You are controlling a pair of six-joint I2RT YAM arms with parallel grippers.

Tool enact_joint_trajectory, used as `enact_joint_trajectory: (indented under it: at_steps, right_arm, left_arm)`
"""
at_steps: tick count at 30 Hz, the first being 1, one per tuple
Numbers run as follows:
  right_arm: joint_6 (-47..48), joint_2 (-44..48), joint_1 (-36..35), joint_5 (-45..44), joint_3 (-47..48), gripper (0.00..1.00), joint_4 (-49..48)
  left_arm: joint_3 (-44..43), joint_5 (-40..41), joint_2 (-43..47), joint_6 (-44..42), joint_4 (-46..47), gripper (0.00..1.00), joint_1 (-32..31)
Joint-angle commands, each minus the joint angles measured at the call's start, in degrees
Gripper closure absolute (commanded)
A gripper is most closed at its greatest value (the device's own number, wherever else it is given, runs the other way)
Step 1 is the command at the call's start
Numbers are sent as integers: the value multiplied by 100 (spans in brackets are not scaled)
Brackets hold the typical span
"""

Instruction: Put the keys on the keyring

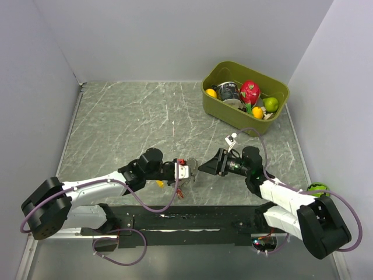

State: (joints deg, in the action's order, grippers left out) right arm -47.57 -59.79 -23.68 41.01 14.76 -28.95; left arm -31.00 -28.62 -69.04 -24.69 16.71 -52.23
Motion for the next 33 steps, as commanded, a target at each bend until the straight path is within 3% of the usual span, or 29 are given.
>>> enact_joint_trajectory:
  at_steps: [1,10,20,24,27,28,29,33]
  right_arm:
    - [-445,-331,13,222,-140,36,-1085]
    - [-1280,-1421,-110,539,-281,46,-2790]
    - [-1729,-2151,-286,548,-307,56,-3968]
    - [-1931,-2361,-304,574,-351,68,-4373]
    - [-1949,-2397,-304,539,-369,82,-4444]
    - [-1958,-2406,-312,530,-378,94,-4470]
    - [-1984,-2406,-312,530,-387,98,-4496]
    - [-1932,-2249,-321,530,-413,100,-4366]
  left_arm:
    - [86,-109,197,96,491,99,-16]
    - [147,-65,312,96,491,99,-15]
    - [156,-65,364,78,430,99,-7]
    - [156,-56,391,61,403,99,-15]
    - [165,-56,408,78,412,99,-7]
    - [174,-65,408,78,412,99,-15]
    - [182,-47,417,87,421,99,-16]
    - [209,-12,452,96,421,99,-7]
